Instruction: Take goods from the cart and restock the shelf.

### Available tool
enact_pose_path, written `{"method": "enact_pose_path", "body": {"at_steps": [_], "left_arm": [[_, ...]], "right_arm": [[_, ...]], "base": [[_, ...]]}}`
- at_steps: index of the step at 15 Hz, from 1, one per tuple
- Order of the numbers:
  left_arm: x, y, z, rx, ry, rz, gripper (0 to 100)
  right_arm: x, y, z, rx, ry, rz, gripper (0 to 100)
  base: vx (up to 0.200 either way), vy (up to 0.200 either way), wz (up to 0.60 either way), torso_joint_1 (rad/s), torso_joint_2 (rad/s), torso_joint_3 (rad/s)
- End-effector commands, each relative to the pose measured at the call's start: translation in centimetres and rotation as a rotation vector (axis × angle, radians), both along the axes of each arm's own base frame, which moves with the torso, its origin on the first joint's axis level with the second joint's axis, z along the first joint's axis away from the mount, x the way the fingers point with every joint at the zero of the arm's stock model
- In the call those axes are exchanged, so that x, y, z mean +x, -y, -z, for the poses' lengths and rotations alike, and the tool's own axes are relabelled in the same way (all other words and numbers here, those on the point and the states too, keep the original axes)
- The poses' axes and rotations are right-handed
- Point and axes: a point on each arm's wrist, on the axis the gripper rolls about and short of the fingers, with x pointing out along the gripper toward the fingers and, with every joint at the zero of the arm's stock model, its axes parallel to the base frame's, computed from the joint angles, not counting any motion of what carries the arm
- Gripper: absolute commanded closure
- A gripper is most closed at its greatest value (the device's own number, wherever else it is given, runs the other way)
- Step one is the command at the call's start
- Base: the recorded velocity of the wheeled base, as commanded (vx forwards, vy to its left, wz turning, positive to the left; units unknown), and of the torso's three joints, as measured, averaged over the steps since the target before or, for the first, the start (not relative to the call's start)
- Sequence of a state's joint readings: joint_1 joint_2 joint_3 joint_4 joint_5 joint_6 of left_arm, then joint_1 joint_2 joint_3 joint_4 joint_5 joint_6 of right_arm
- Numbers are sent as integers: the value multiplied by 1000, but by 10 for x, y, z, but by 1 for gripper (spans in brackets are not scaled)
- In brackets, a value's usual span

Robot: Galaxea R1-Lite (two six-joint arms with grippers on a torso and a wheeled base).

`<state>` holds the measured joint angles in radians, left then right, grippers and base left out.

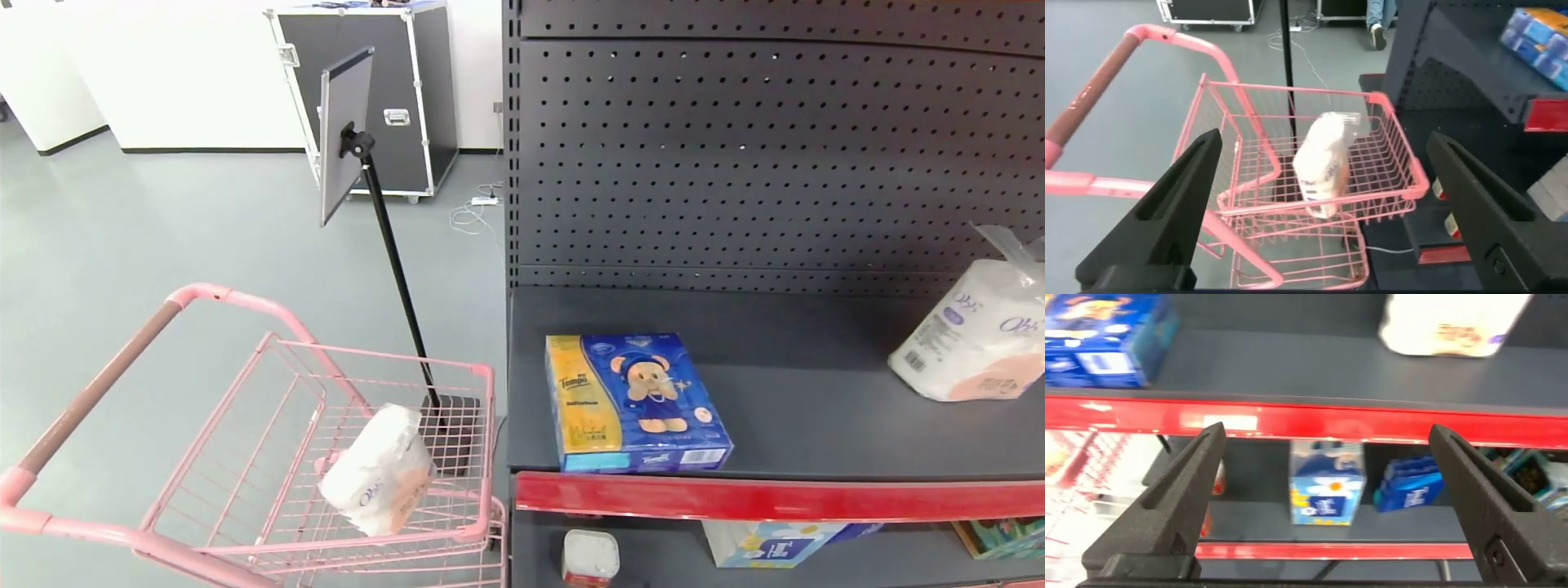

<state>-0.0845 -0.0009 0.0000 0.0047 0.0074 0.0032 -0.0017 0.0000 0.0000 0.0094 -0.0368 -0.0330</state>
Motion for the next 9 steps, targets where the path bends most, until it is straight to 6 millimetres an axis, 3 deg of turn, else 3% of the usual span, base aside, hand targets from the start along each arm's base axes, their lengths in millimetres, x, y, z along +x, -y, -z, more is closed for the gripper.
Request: {"method": "enact_pose_path", "body": {"at_steps": [1,9], "left_arm": [[0,0,0,0,-1,0,0],[0,0,0,0,-1,0,0]], "right_arm": [[0,0,0,-1,0,0,0],[0,0,0,1,0,1,0]], "base": [[0,200,0,-2,2,2],[0,0,0,0,0,0]]}}
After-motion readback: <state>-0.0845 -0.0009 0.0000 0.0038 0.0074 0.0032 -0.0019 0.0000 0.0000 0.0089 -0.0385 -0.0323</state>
